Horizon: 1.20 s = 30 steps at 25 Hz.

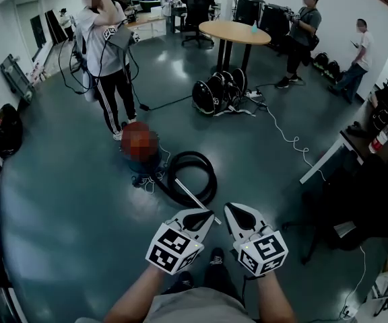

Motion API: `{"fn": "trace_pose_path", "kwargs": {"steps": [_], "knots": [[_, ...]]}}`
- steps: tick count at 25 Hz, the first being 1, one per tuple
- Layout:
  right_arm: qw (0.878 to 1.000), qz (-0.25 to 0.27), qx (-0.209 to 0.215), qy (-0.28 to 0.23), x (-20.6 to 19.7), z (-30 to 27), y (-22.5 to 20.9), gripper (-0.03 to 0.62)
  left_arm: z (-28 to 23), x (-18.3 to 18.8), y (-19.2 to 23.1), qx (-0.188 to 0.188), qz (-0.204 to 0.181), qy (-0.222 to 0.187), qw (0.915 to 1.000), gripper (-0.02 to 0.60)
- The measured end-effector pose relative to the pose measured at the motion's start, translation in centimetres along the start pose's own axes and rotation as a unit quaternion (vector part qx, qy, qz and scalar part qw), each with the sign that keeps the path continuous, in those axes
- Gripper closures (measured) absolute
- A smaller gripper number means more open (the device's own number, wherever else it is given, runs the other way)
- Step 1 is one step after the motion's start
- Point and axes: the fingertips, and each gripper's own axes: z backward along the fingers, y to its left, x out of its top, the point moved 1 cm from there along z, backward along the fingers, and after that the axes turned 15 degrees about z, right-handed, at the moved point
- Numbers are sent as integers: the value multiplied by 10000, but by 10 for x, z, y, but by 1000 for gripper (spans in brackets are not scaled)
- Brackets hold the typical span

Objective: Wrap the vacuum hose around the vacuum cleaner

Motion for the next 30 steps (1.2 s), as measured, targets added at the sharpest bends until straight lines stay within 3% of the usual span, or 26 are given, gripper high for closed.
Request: {"fn": "trace_pose_path", "kwargs": {"steps": [8,30], "knots": [[9989,61,-338,-318,34,20,4,591,15,21,-18,-60,-276,-226,9993,575],[9981,75,-346,-499,52,24,17,591,35,31,-16,-53,-274,-514,9983,575]]}}
